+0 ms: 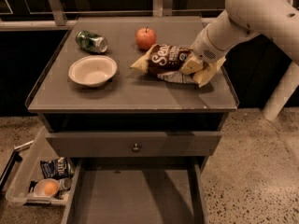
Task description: Place brown chip bag into middle drawer
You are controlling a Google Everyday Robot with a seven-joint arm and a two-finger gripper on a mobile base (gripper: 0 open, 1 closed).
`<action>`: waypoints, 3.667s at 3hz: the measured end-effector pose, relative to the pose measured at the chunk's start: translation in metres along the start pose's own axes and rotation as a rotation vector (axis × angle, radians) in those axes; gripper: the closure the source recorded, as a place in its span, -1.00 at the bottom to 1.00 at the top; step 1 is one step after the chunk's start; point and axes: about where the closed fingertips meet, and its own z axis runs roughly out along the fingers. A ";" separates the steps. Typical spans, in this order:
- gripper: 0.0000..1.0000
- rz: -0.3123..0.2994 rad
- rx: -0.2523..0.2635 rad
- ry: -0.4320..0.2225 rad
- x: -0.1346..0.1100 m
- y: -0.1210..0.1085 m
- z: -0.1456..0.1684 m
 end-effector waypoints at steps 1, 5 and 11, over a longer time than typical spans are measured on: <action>1.00 -0.011 -0.007 -0.013 0.004 0.006 -0.006; 1.00 -0.079 0.012 -0.173 0.018 0.052 -0.092; 1.00 0.008 -0.036 -0.219 0.097 0.278 -0.039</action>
Offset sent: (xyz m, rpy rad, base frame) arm -0.0501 -0.0276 0.0225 0.0517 -0.0431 0.0504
